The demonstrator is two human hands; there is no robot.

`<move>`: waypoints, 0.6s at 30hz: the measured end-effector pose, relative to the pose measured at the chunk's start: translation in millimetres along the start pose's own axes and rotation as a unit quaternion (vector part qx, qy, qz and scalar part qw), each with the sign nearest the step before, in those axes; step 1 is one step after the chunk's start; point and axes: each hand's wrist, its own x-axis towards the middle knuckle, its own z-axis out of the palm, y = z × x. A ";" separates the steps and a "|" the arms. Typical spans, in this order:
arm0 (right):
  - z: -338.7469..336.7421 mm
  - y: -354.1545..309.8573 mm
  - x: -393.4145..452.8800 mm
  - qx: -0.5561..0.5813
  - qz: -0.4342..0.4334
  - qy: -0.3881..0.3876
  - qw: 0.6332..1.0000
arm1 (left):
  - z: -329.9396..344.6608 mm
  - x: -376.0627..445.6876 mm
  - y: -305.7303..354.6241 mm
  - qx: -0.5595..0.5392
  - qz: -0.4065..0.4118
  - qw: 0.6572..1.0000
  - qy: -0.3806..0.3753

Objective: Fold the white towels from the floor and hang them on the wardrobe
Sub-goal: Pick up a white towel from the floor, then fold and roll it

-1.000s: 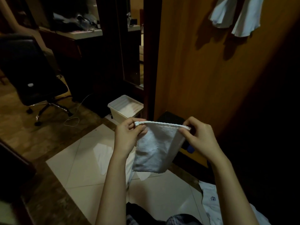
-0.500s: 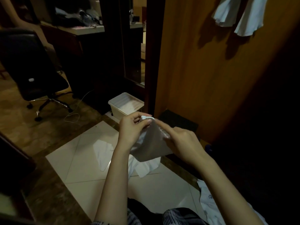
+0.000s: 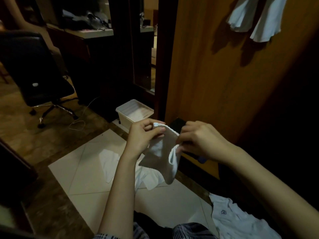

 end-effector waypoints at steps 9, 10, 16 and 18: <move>-5.0 12.7 3.0 0.153 0.186 0.122 0.963 | 11.9 -0.4 14.7 -0.020 0.021 0.998 -0.051; -5.8 12.7 4.3 0.142 0.188 0.122 0.964 | 12.4 -0.1 16.0 -0.019 0.024 0.998 -0.054; -11.3 13.1 9.7 0.120 0.191 0.129 0.966 | 13.7 0.5 20.0 -0.041 0.011 0.997 -0.068; -10.1 15.5 9.8 0.129 0.201 0.133 0.962 | 14.9 -0.8 21.2 -0.044 0.008 0.997 -0.065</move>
